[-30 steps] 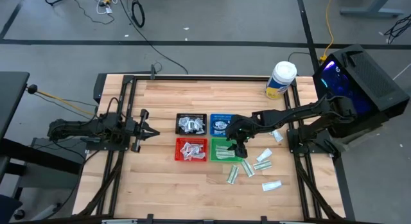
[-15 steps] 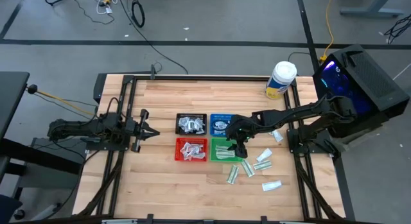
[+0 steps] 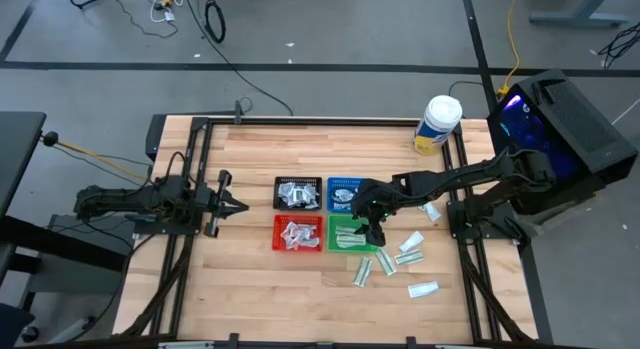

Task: Pick & Place First Aid Supplies
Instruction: Put the green bandage pack into the green bin

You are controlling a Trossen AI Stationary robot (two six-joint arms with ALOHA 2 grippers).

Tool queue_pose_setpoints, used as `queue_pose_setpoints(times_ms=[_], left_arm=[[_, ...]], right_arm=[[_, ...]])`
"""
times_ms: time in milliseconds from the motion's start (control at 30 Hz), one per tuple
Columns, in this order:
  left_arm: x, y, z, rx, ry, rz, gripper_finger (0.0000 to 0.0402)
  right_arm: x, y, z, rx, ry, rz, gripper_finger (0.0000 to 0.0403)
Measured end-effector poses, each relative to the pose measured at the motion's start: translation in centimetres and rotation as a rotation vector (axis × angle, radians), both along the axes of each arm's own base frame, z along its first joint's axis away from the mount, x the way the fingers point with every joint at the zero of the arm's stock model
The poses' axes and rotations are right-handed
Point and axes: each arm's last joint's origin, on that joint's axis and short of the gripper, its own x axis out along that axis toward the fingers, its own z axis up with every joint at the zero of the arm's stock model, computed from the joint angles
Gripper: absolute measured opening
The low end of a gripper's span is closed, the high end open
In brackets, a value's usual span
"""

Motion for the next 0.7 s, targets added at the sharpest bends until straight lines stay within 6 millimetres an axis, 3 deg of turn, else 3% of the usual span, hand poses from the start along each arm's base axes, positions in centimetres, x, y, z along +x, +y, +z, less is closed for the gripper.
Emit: queue_pose_setpoints(times_ms=[700], left_arm=[[0.00, 0.00, -0.01, 0.000, 0.001, 0.000, 0.0025]], right_arm=[[-0.61, 0.29, 0.04, -0.033, 0.029, 0.055, 0.0230]])
